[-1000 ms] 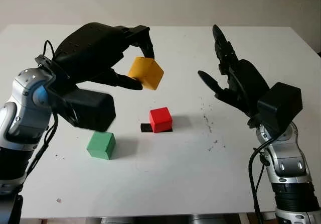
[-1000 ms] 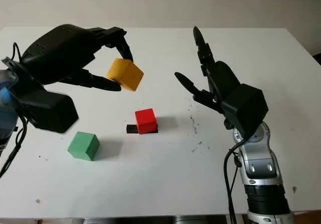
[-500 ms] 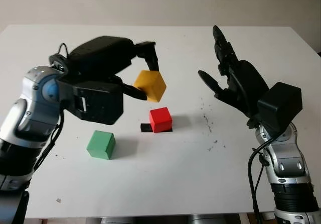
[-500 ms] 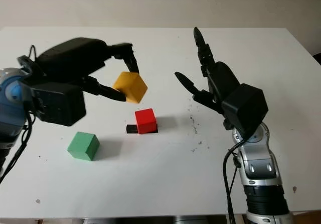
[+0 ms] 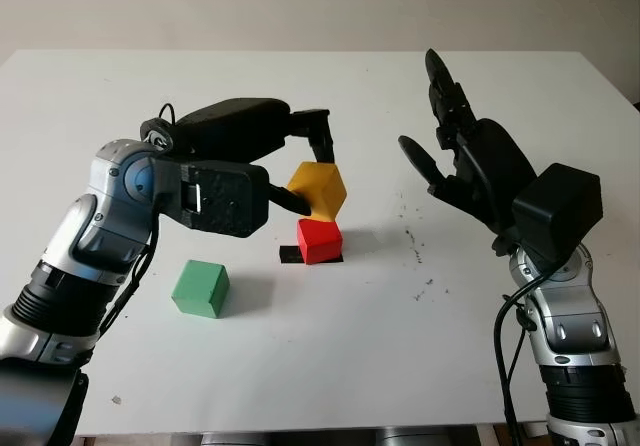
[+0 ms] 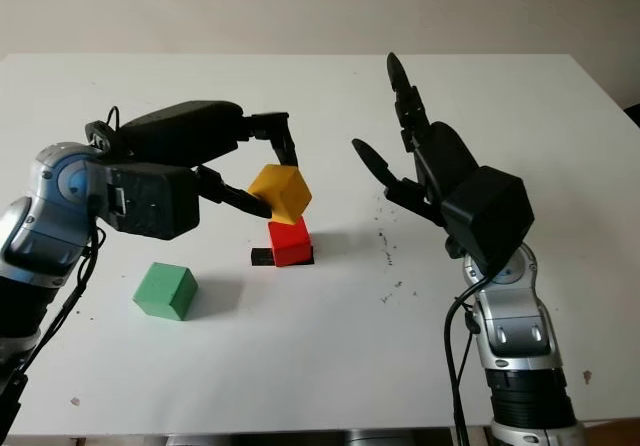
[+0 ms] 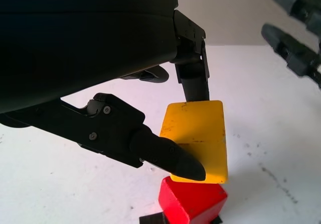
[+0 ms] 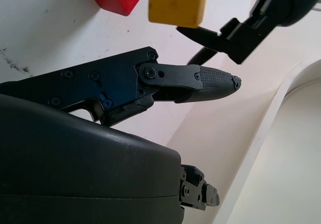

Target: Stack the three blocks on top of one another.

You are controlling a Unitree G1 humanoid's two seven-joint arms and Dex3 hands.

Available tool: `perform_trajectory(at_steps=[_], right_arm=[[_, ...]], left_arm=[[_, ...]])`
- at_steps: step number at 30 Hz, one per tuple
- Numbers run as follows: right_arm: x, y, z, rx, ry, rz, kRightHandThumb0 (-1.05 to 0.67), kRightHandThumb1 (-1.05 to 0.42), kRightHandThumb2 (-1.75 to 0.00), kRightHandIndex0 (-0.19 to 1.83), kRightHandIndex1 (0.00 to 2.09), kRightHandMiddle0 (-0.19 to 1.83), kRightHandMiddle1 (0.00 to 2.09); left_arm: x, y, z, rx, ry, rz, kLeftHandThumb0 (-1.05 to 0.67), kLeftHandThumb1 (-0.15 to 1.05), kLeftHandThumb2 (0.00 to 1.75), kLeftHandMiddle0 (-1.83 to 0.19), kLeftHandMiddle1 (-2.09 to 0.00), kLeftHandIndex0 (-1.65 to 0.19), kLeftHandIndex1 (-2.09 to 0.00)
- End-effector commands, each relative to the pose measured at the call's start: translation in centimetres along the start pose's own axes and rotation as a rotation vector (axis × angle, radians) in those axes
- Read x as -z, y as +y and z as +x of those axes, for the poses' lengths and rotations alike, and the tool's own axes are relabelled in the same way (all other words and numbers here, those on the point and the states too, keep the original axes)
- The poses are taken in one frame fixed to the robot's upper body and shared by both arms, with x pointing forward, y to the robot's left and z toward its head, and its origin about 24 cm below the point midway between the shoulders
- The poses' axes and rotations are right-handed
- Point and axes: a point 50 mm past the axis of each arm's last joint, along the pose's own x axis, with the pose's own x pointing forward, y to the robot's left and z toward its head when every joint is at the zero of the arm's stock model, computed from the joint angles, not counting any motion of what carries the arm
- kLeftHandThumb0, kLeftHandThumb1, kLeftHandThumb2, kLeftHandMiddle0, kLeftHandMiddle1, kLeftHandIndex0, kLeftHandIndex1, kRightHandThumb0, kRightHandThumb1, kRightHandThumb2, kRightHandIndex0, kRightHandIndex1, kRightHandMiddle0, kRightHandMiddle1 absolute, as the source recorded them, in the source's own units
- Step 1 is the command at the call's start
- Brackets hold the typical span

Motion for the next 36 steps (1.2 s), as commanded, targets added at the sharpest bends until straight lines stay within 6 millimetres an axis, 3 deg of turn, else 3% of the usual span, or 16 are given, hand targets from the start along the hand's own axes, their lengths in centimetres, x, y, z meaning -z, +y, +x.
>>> perform_trajectory(at_steps=[1,26,36], right_arm=[[-0.5,-0.2,0.1,0.011,-0.025,0.002,-0.69,-1.05,-0.45,-0.19,0.0,-0.15,0.05],[-0.5,-0.1,-0.4,0.029,-0.007,0.008,-0.66,-1.05,-0.45,-0.19,0.0,-0.15,0.06],[-0.5,-0.1,-0.5,0.026,-0.005,-0.003,-0.67,-1.05,-0.45,-0.19,0.0,-0.15,0.05]], left_arm=[[-0.4,0.7,0.2,-0.014,-0.017,0.035,-0.39,1.05,0.17,-0.33,-0.06,-0.21,-1.49],[-0.1,-0.8,1.1,0.034,0.009,0.053,-0.38,1.05,0.14,-0.29,-0.05,-0.25,-1.31],[-0.5,-0.9,1.1,0.013,-0.025,0.03,-0.41,1.05,0.14,-0.32,-0.06,-0.23,-1.38]])
